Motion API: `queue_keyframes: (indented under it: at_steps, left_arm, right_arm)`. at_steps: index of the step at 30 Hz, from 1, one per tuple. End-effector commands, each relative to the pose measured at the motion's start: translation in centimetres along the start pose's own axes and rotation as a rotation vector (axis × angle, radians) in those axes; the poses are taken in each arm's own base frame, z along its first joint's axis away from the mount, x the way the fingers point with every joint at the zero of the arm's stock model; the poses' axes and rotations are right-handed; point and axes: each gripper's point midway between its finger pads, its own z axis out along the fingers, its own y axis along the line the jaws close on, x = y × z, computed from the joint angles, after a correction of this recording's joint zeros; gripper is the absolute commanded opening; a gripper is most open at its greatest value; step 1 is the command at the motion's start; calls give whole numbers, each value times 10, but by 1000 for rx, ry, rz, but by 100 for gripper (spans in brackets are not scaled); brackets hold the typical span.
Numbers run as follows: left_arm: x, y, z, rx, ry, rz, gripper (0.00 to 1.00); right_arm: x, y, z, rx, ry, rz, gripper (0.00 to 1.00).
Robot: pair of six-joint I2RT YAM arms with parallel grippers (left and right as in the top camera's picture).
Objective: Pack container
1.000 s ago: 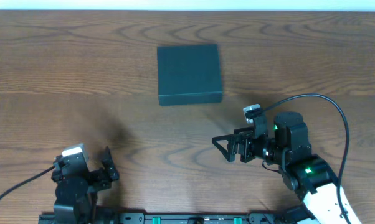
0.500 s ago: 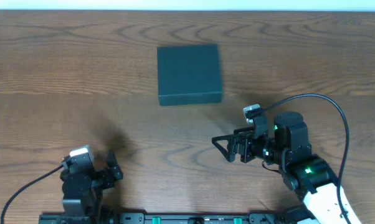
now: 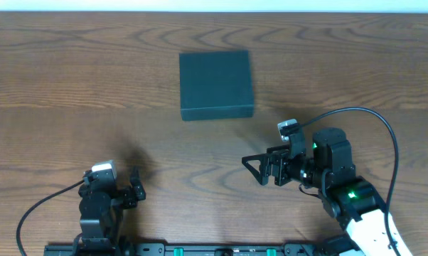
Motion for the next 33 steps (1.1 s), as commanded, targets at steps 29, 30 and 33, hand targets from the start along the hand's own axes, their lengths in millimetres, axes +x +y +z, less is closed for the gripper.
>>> queue_keyframes:
  at_steps: [29, 30, 33]
  left_arm:
    - [3, -2, 1, 11, 5, 55, 95]
    - [3, -2, 1, 11, 5, 55, 95]
    - [3, -2, 1, 11, 5, 55, 95]
  right_arm:
    - [-8, -37, -29, 342, -164, -130, 99]
    - [-8, -42, -34, 378, -199, -145, 99]
    - [1, -53, -43, 428, -267, -167, 99]
